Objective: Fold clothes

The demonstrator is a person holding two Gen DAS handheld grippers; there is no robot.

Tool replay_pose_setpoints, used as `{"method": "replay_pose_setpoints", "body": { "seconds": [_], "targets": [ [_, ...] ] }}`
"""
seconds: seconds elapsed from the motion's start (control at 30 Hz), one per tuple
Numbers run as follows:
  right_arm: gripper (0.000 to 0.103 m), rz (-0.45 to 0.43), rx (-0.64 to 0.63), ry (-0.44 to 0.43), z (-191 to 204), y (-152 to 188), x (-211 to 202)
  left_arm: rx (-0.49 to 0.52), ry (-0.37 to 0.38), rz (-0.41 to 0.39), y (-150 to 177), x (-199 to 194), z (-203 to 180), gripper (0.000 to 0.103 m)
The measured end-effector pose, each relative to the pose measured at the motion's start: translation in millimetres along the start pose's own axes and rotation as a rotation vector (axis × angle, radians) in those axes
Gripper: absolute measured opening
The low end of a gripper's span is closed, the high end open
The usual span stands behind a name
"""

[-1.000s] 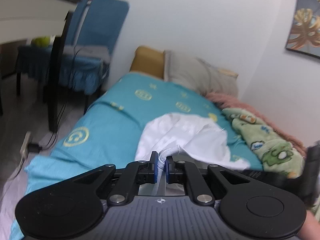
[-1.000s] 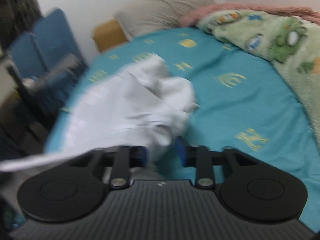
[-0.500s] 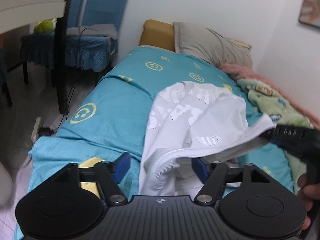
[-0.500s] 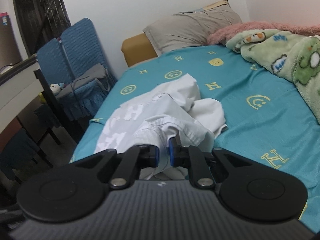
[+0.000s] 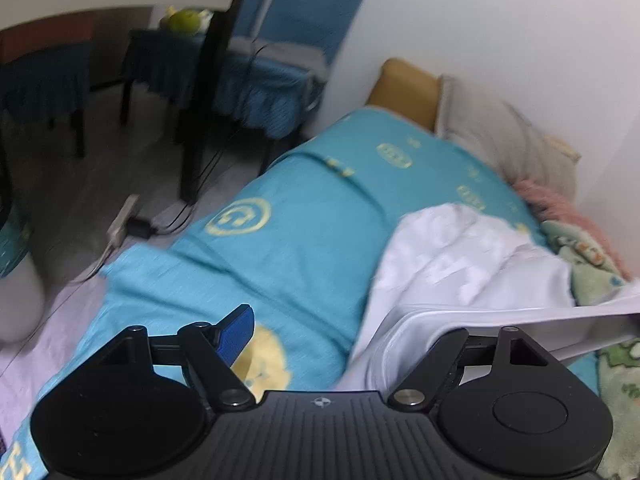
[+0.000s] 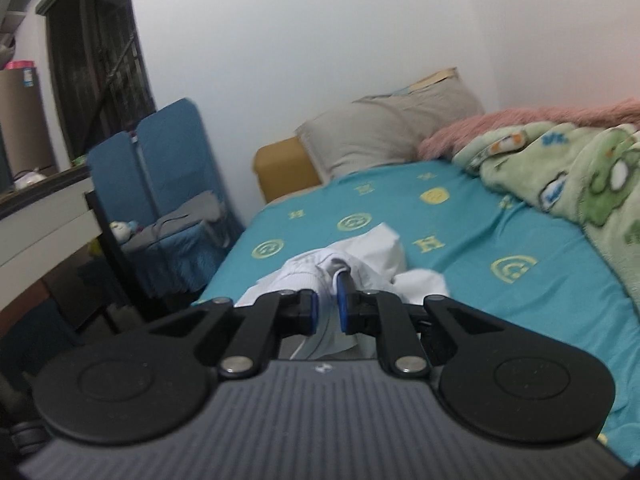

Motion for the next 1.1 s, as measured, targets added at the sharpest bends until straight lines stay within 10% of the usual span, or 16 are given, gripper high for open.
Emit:
{"method": "replay_pose_setpoints", "body": {
  "seconds": [0.13,0.27,0.53,1.1],
  "targets": [
    [0.020,-0.013,-0.014,0.111,-9.4,0.9,4.1,0.122,-0.092,0.061,9.7,-0.7,-4.6,0.079],
    [0.069,-0.004,-0.040,0.240,-27.2,4.9,13.2,0.147,-0.140,0.009,10.0,-12.5,-3.9,0.086],
    [0.068,-0.100,-0.068,0.215,-27.5,-17.9,-22.4,0.085,-0.135,-0.264,-26.1,-71.2,0.7,0.092],
    [0.080,-0.548,-0.213,0.135,51.9,-224.6,-216.4,0.100,-0.013,-0.726,-191.4,-317.5,-57.1,0.093]
  ]
}}
Point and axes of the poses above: each gripper's, at about its wrist camera, not at the fingertips, and x roughly the way its jaws point, z to its left, y to its underside, the point moved 3 cm from there along x, roughly the way its jaws point, and after that the axes turned 7 degrees about x, right-handed, at the moved point
